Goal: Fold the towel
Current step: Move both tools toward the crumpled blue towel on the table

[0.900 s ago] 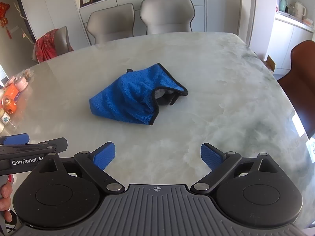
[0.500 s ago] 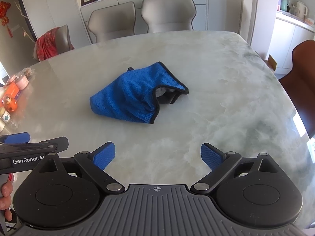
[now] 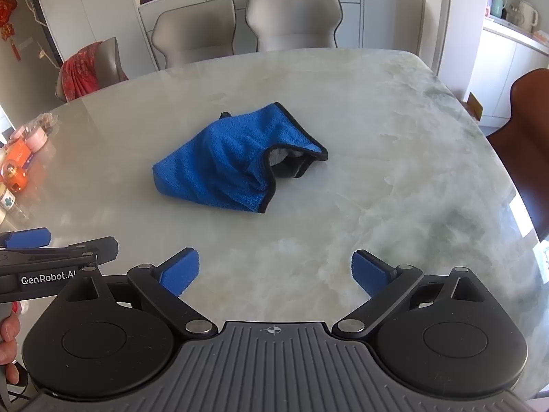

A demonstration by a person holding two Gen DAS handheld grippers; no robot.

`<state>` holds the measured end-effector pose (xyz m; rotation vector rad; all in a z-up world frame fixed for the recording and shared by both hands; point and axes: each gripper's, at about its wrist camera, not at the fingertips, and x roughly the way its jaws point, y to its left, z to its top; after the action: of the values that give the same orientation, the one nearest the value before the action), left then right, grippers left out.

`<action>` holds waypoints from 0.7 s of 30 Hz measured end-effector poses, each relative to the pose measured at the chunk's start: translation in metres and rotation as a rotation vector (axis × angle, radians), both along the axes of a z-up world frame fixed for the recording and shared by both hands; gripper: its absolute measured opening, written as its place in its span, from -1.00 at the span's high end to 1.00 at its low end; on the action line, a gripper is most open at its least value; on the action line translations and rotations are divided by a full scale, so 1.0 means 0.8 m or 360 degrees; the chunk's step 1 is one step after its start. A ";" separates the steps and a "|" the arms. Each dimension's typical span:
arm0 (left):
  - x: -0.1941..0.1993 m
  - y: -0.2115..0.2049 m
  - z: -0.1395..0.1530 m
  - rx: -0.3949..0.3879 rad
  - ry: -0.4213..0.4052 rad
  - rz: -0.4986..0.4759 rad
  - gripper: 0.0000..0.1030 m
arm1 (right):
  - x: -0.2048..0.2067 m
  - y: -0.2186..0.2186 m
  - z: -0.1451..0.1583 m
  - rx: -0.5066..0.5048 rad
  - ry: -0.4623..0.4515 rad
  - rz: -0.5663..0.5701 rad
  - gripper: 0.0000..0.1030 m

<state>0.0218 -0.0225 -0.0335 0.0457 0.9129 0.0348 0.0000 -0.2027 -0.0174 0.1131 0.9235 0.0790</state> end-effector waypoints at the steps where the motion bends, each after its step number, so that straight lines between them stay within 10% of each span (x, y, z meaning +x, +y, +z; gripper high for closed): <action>1: 0.000 -0.002 -0.001 0.0001 0.0000 0.0000 -0.91 | 0.000 0.000 0.000 0.0003 0.0000 0.0001 -0.88; 21: 0.021 -0.019 -0.014 0.0026 0.0047 0.0020 -0.91 | 0.048 -0.004 -0.011 0.0021 0.0052 0.0076 -0.90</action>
<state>0.0383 -0.0376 -0.0446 0.0560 0.9427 0.0533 0.0382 -0.2059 -0.0260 0.1052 0.9588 0.1277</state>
